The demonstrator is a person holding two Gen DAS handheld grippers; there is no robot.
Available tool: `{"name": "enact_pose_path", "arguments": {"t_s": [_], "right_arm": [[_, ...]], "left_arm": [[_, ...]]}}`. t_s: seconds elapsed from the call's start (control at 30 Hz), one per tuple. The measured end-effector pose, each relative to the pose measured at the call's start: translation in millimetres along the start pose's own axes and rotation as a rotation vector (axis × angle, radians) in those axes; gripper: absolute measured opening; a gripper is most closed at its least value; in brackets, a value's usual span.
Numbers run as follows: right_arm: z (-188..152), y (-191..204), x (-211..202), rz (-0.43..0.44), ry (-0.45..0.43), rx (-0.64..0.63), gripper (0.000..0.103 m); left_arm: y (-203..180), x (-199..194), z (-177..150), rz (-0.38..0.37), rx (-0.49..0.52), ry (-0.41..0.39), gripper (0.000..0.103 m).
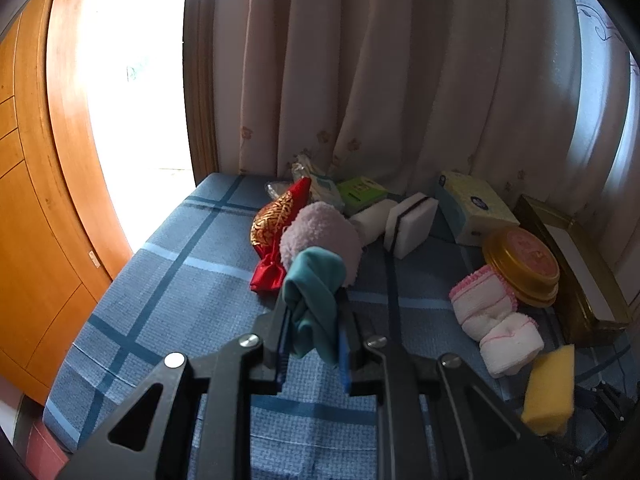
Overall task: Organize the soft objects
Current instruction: 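Carry the teal cloth and yellow sponge with both tools over the gold tray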
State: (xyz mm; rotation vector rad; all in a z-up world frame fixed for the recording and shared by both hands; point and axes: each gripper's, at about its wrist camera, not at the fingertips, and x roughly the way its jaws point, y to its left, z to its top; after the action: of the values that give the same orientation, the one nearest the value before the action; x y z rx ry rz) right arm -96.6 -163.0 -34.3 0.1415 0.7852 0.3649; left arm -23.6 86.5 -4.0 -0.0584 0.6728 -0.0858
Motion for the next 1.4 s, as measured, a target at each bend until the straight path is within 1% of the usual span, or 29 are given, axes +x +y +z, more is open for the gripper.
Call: {"name": "enact_pose_path", "arguments": {"t_s": [0.13,0.17,0.2,0.33,0.37,0.4,0.47,0.5,0.57,0.63,0.7,0.77,0.8,0.87,0.97,1.0,1.1,1.17,1.23,1.33,1.4], "right_arm": [[0.1,-6.1,2.7,0.130,-0.006,0.109,0.084],[0.7,-5.4,4.7,0.147,-0.005,0.117,0.084],[1.8,-3.4,6.2,0.136,-0.011,0.108,0.084],[5.6,6.6,13.8,0.046,-0.021,0.054,0.084],[5.5,7.0,11.9,0.051,-0.041,0.057,0.084],[5.1,5.6,8.6,0.082,-0.065,0.062,0.084],[5.2,4.8,5.2,0.087,-0.076,0.054,0.068],[5.2,4.7,3.2,0.075,-0.079,0.043,0.067],[3.7,3.2,-3.3,0.055,-0.100,0.033,0.061],[2.8,-0.8,-11.4,0.049,-0.119,0.037,0.059],[2.7,-5.2,-21.8,0.066,-0.148,0.045,0.058],[3.0,-8.2,-36.8,0.095,-0.192,0.044,0.059],[3.7,-9.8,-44.7,0.086,-0.220,0.040,0.059],[7.8,-18.5,-63.8,0.053,-0.282,0.049,0.059],[15.7,-39.6,-83.4,-0.005,-0.339,0.096,0.060],[18.5,-47.7,-89.0,-0.032,-0.357,0.110,0.060],[25.2,-73.0,-102.7,-0.149,-0.392,0.144,0.060],[28.0,-89.6,-109.4,-0.219,-0.407,0.160,0.060],[30.5,-104.6,-113.8,-0.318,-0.409,0.168,0.060],[33.8,-128.7,-118.5,-0.377,-0.414,0.214,0.060],[38.1,-142.8,-121.3,-0.386,-0.412,0.225,0.060]], "left_arm": [[0.5,0.0,0.3,-0.003,0.003,0.001,0.018],[0.1,0.0,0.3,-0.002,0.004,0.000,0.018],[0.1,-0.5,0.3,-0.002,0.005,-0.001,0.018],[0.5,-1.3,0.6,0.000,0.005,-0.002,0.018],[0.3,-1.3,0.6,0.001,0.004,-0.002,0.018],[0.0,-1.4,0.6,0.002,0.003,-0.002,0.018],[0.4,-1.5,0.7,0.001,0.004,-0.002,0.018],[0.4,-1.3,0.7,0.002,0.005,0.000,0.018],[1.2,-1.2,1.2,0.004,0.004,0.002,0.018],[1.9,-1.7,1.9,-0.001,0.001,0.002,0.018],[0.4,-2.1,2.1,-0.005,0.007,0.000,0.018],[-1.5,-2.2,2.1,-0.012,0.013,0.001,0.018],[-3.2,-2.5,1.9,-0.016,0.018,0.000,0.018],[-6.6,-3.6,2.5,-0.018,0.028,-0.005,0.018],[-11.4,-7.3,4.0,-0.039,0.042,-0.020,0.018],[-14.6,-8.8,4.8,-0.045,0.052,-0.027,0.018],[-26.0,-11.9,6.8,-0.069,0.071,-0.041,0.018],[-37.9,-13.7,8.0,-0.117,0.082,-0.046,0.018],[-50.5,-15.4,9.0,-0.149,0.100,-0.055,0.018],[-76.3,-18.0,11.3,-0.206,0.135,-0.070,0.018],[-95.6,-18.9,13.2,-0.263,0.153,-0.074,0.018]]}}
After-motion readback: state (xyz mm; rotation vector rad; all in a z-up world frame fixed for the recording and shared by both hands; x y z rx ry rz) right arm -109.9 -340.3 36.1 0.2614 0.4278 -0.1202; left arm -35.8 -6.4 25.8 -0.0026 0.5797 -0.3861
